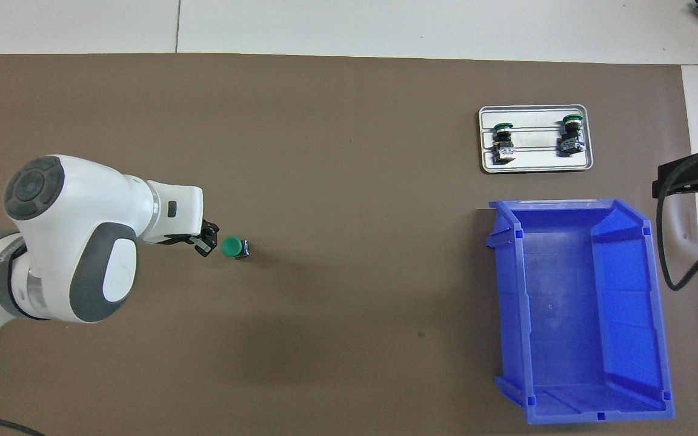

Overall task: Place and press button with both arms
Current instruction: 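Withdraw the left gripper while the right gripper reaches the component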

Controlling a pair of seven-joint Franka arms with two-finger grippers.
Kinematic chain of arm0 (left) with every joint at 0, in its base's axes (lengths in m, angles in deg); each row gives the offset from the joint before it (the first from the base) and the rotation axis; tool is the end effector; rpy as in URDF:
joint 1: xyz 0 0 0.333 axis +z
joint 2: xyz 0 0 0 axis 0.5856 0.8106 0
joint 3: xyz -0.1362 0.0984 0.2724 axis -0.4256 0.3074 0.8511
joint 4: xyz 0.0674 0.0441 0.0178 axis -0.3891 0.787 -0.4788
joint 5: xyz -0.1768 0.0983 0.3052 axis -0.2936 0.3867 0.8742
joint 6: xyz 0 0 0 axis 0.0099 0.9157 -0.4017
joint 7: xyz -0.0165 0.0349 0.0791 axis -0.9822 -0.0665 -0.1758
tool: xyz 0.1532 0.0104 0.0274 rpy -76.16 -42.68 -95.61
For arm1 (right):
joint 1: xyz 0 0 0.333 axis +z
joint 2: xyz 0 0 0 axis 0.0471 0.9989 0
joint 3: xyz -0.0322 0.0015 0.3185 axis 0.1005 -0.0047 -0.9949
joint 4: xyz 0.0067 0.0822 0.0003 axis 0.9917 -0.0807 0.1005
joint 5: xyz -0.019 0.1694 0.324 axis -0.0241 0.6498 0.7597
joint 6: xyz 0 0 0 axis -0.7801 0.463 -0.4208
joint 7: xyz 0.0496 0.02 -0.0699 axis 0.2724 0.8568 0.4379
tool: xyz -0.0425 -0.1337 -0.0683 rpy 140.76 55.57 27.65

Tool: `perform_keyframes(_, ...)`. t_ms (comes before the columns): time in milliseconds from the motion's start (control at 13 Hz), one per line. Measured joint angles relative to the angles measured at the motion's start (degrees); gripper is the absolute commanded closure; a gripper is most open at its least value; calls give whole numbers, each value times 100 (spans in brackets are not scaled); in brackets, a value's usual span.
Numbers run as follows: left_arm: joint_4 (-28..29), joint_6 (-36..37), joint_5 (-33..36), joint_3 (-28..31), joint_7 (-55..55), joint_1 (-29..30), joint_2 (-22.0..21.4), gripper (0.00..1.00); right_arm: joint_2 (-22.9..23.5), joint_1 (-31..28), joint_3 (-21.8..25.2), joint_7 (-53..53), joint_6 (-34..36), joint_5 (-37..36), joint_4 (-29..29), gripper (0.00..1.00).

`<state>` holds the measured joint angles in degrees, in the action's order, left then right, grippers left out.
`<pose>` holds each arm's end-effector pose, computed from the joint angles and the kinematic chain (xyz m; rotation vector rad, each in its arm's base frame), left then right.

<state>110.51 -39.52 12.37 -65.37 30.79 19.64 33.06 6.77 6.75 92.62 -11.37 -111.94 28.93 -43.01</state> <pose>0.5095 -0.1621 0.3885 2.7033 -1.2331 0.1177 0.5215 -0.0116 0.6119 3.0895 -0.2071 -0.0094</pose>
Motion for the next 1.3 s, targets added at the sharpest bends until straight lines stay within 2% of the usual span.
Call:
perform_keyframes(153,-214,262,420,51,29,129,-5,100,-8,1,0,0,0,0,0,0)
perform_keyframes(384,-386,383,511,77,643,379,-7,100,-26,30,-45,6,41,1,-1,0)
perform_keyframes(460,-489,529,562,86,977,452,-8,32,-36,62,-80,18,54,2,-1,0)
perform_keyframes(537,-637,721,709,89,1264,496,-12,0,-44,129,-120,27,54,2,-1,0)
perform_keyframes(844,-1198,1252,1115,97,2123,577,-152,0,-37,577,-199,-214,-104,42,-23,0)
perform_keyframes(1151,-2235,2329,1119,108,2782,799,-243,0,205,1745,-248,-1305,-890,287,-166,0)
perform_keyframes(1305,-2569,2571,1119,106,3248,823,-244,0,352,2209,-257,-1881,-1077,391,-200,0)
